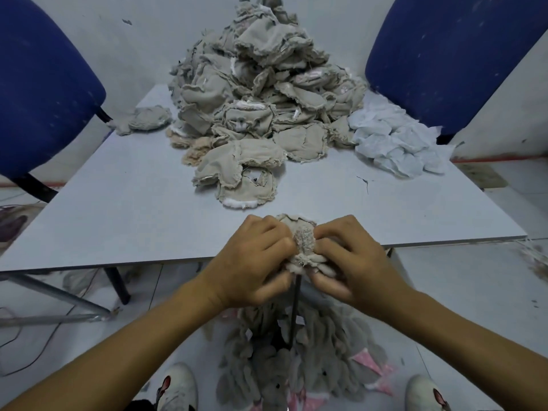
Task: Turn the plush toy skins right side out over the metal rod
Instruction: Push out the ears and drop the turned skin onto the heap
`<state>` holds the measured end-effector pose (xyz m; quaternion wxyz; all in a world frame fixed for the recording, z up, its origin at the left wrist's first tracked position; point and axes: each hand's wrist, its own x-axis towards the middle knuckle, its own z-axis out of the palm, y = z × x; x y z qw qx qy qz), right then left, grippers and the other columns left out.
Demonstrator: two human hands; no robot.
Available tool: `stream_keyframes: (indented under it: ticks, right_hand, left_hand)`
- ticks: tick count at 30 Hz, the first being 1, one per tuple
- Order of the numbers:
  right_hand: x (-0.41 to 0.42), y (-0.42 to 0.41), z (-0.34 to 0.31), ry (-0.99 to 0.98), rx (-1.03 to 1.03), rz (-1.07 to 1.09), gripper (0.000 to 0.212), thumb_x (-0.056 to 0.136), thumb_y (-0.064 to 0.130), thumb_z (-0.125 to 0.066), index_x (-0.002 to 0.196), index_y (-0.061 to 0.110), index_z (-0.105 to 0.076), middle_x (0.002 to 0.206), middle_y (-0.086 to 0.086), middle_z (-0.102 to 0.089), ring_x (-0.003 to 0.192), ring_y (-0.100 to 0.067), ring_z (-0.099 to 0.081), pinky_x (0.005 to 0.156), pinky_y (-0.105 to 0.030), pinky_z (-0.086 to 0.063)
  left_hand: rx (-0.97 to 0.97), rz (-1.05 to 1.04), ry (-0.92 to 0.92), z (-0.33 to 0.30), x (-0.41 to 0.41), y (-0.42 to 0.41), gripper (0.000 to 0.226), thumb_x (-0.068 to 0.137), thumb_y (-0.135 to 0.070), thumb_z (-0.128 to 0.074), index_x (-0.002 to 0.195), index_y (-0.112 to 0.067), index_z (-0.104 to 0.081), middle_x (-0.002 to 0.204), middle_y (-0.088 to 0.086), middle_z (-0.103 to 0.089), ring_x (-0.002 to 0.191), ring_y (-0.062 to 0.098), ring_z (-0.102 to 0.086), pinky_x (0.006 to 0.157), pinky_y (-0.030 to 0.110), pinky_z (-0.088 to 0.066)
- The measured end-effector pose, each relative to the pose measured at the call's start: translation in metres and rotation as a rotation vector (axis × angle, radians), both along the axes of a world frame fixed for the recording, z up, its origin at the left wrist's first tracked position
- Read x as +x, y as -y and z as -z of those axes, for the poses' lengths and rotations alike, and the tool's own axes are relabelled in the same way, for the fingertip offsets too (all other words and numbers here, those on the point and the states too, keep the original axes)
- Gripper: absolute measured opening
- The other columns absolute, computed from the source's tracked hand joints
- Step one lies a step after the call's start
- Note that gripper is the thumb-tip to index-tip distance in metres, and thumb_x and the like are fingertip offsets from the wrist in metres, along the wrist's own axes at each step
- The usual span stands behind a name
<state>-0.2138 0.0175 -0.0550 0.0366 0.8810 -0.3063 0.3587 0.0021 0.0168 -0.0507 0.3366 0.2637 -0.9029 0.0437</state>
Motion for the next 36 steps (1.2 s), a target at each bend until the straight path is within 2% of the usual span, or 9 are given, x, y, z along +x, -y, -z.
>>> stream_keyframes:
  ticks: [4, 7, 12, 19, 21, 25, 28, 33, 36]
  right_hand:
    - [0.000, 0.009, -0.030, 0.075, -0.010, 0.001, 0.026, 0.091, 0.027, -0.066, 0.085, 0.002, -0.069, 0.089, -0.009, -0.063, 0.074, -0.017, -0.054, 0.063, -0.024, -0.044]
    - [0.007, 0.022, -0.059, 0.206, 0.118, 0.041, 0.024, 0.088, 0.036, -0.066, 0.091, 0.012, -0.070, 0.080, 0.004, -0.059, 0.068, -0.003, -0.045, 0.060, -0.013, -0.034]
    - [0.015, 0.045, -0.070, 0.303, 0.351, 0.230, 0.015, 0.084, 0.037, -0.066, 0.084, 0.023, -0.069, 0.067, 0.014, -0.062, 0.068, -0.007, -0.058, 0.055, -0.016, -0.040]
    - [0.011, 0.069, -0.046, 0.351, 0.544, 0.518, 0.021, 0.077, 0.029, -0.059, 0.063, 0.016, -0.052, 0.054, 0.001, -0.052, 0.057, -0.018, -0.048, 0.052, -0.034, -0.034]
    - [0.012, 0.070, -0.044, 0.336, 0.602, 0.479, 0.023, 0.074, 0.034, -0.054, 0.064, 0.013, -0.052, 0.054, 0.001, -0.052, 0.055, -0.017, -0.047, 0.052, -0.035, -0.035]
    - [-0.001, 0.065, -0.056, 0.361, 0.843, 0.093, 0.022, 0.082, 0.037, -0.061, 0.081, 0.015, -0.065, 0.068, 0.006, -0.061, 0.062, -0.009, -0.054, 0.060, -0.034, -0.044]
    - [-0.006, 0.052, -0.058, 0.288, 0.608, 0.022, 0.014, 0.083, 0.032, -0.068, 0.091, 0.020, -0.067, 0.080, 0.006, -0.064, 0.071, -0.009, -0.059, 0.063, -0.025, -0.045]
    - [0.002, 0.029, -0.050, 0.199, 0.045, 0.028, 0.018, 0.085, 0.021, -0.069, 0.085, 0.005, -0.062, 0.084, 0.006, -0.048, 0.068, -0.008, -0.040, 0.063, -0.013, -0.031]
    - [0.002, 0.014, -0.037, 0.160, -0.037, 0.009, 0.016, 0.084, 0.015, -0.068, 0.082, 0.003, -0.058, 0.085, -0.001, -0.047, 0.072, -0.011, -0.037, 0.064, -0.016, -0.029]
  left_hand:
    - [0.065, 0.036, -0.059, -0.041, 0.000, 0.015, 0.015, 0.082, -0.017, -0.057, 0.080, -0.003, -0.059, 0.074, 0.009, -0.054, 0.069, 0.022, -0.046, 0.064, 0.032, -0.037]
    - [0.272, -0.048, -0.216, -0.073, -0.003, 0.027, 0.015, 0.077, -0.026, -0.059, 0.083, -0.012, -0.059, 0.070, -0.008, -0.053, 0.063, 0.006, -0.044, 0.059, 0.018, -0.034]
    - [0.644, -0.190, -0.393, -0.089, -0.015, 0.055, 0.011, 0.070, -0.026, -0.065, 0.076, -0.018, -0.061, 0.070, 0.000, -0.061, 0.065, 0.020, -0.055, 0.060, 0.036, -0.044]
    - [0.713, -0.248, -0.353, -0.060, -0.045, 0.060, 0.018, 0.071, -0.033, -0.066, 0.071, -0.022, -0.052, 0.057, -0.016, -0.050, 0.053, 0.000, -0.042, 0.049, 0.013, -0.033]
    - [0.750, -0.251, -0.376, -0.059, -0.042, 0.063, 0.016, 0.066, -0.029, -0.068, 0.071, -0.022, -0.055, 0.059, -0.016, -0.055, 0.054, 0.000, -0.047, 0.051, 0.017, -0.039]
    - [0.764, -0.210, -0.436, -0.056, -0.023, 0.062, 0.016, 0.067, -0.022, -0.071, 0.076, -0.016, -0.060, 0.069, 0.000, -0.062, 0.066, 0.015, -0.058, 0.060, 0.036, -0.045]
    - [0.563, -0.162, -0.445, -0.056, -0.015, 0.052, 0.019, 0.072, -0.019, -0.073, 0.076, -0.008, -0.058, 0.068, 0.006, -0.057, 0.063, 0.014, -0.052, 0.057, 0.037, -0.042]
    - [0.020, -0.096, -0.240, -0.055, -0.010, 0.032, 0.020, 0.076, -0.003, -0.074, 0.070, -0.001, -0.055, 0.069, 0.002, -0.046, 0.066, 0.011, -0.035, 0.058, 0.023, -0.032]
    - [0.004, -0.001, -0.185, -0.048, -0.006, 0.018, 0.008, 0.073, 0.005, -0.065, 0.073, 0.005, -0.057, 0.075, 0.015, -0.055, 0.069, 0.026, -0.047, 0.059, 0.040, -0.042]
